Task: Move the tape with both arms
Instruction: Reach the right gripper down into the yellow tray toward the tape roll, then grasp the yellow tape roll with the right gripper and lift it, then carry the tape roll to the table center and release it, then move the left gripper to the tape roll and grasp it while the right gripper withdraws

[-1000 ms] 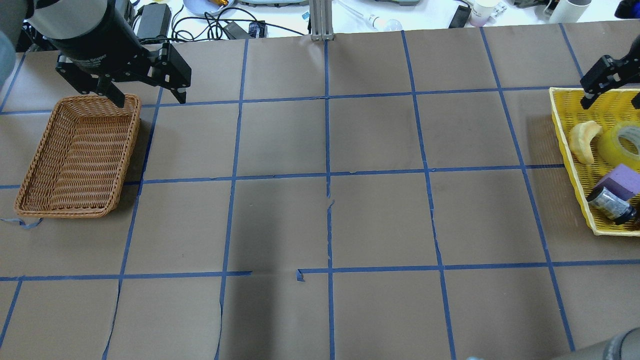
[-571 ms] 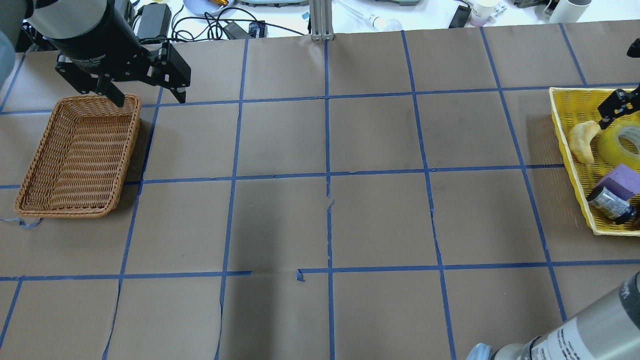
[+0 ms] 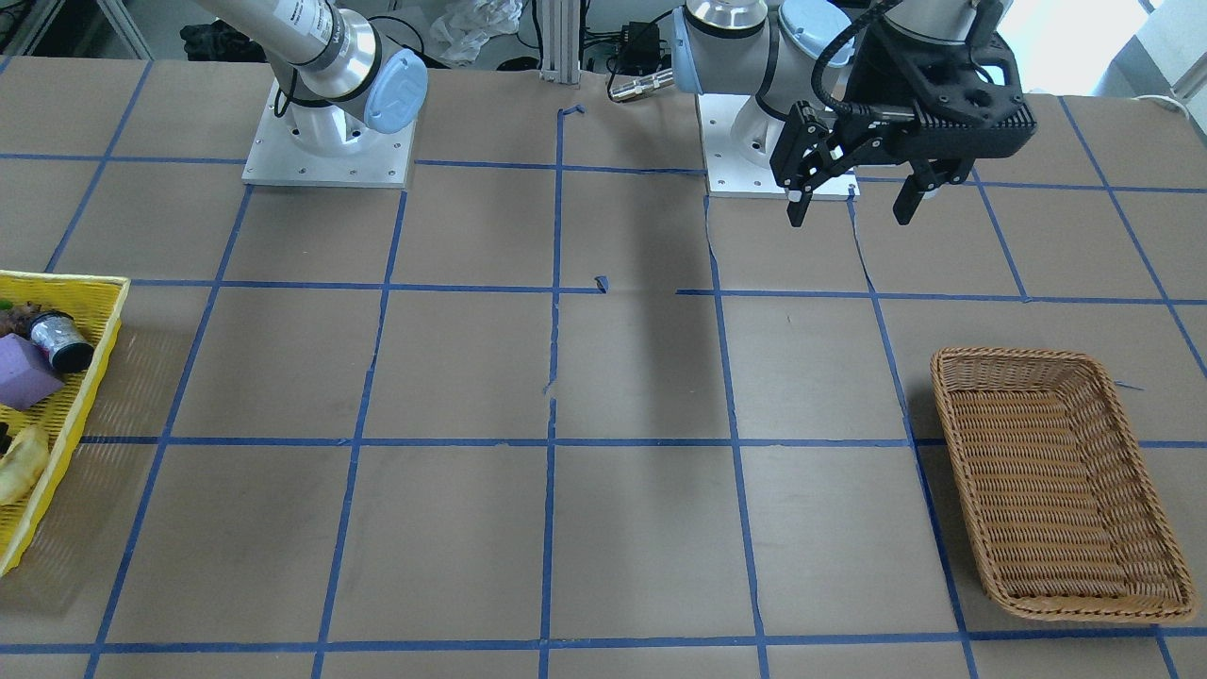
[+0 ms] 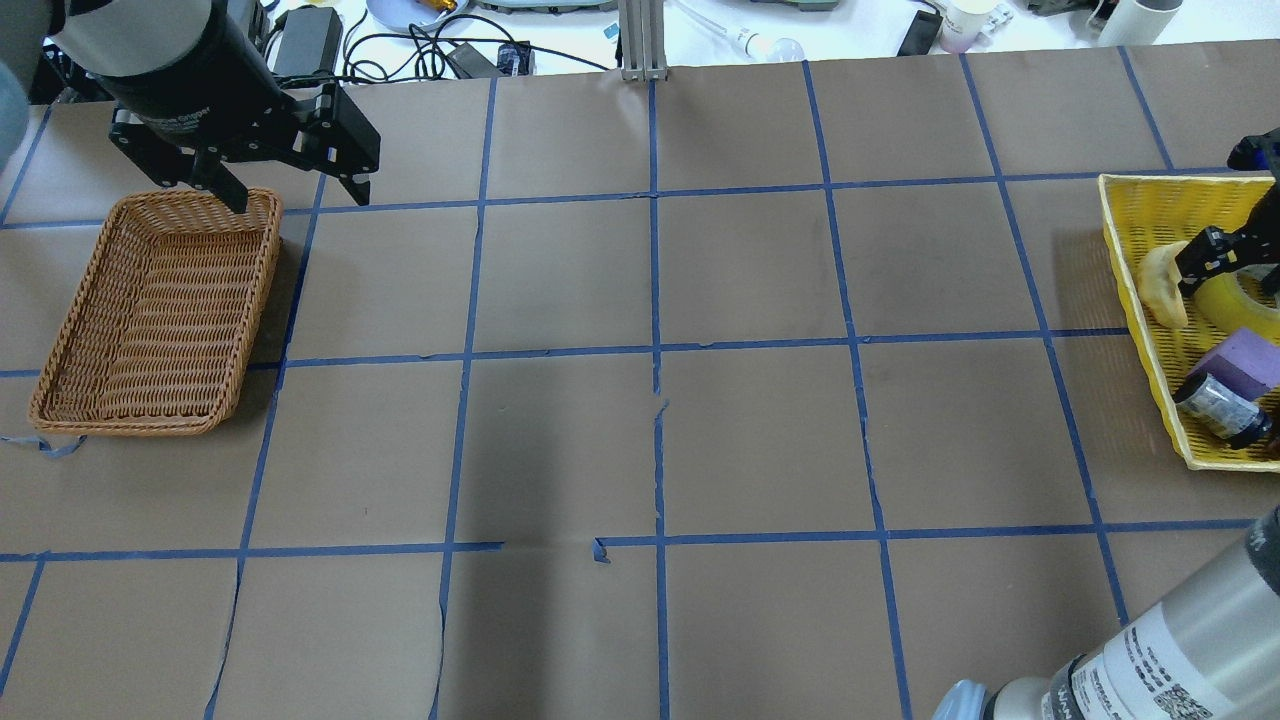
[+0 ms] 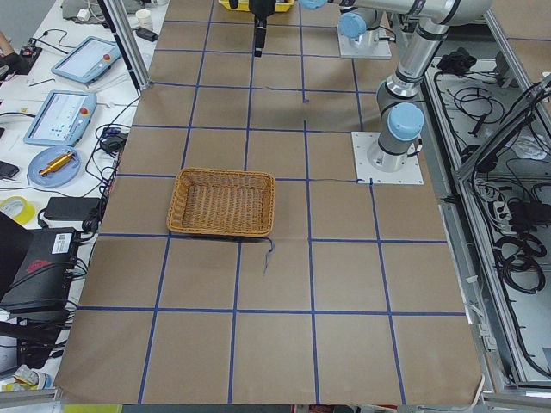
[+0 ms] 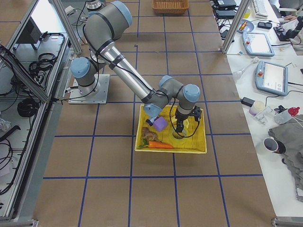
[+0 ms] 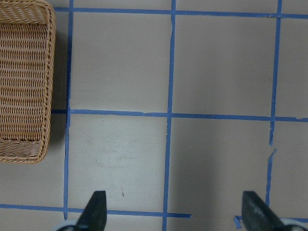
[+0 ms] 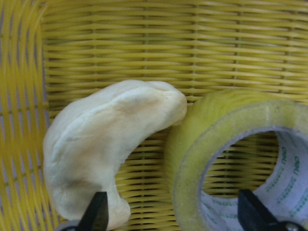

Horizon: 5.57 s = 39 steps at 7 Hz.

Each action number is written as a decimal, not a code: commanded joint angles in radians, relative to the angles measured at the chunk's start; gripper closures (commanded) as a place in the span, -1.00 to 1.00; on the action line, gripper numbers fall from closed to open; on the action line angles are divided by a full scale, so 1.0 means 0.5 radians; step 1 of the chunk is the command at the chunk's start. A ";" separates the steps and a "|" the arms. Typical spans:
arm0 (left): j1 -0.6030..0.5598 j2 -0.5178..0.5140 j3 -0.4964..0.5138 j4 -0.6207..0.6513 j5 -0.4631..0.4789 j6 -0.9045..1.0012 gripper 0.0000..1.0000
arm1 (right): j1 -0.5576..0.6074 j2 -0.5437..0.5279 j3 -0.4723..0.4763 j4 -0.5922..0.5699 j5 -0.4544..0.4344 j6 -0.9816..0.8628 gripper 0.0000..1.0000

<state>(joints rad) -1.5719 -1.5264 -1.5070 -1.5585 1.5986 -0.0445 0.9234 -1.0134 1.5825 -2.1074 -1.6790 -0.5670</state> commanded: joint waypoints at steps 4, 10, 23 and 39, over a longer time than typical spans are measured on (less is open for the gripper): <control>0.002 -0.003 0.001 0.000 -0.004 0.000 -1.00 | -0.006 -0.013 -0.002 -0.004 -0.143 -0.004 1.00; 0.002 -0.003 0.001 0.000 -0.007 0.000 -1.00 | 0.626 -0.577 -0.008 0.532 -0.118 0.676 1.00; 0.026 -0.082 0.050 0.009 0.012 0.000 -1.00 | 1.994 0.291 -0.600 -0.059 0.459 2.587 -1.00; -0.452 -1.300 -0.164 1.347 -0.375 -2.283 0.14 | 1.304 -1.026 -0.189 1.294 0.207 1.192 -1.00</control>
<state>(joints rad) -1.7971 -2.1672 -1.5783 -0.8849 1.4125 -1.1831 1.5747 -1.5254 1.5069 -1.4602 -1.5888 0.0329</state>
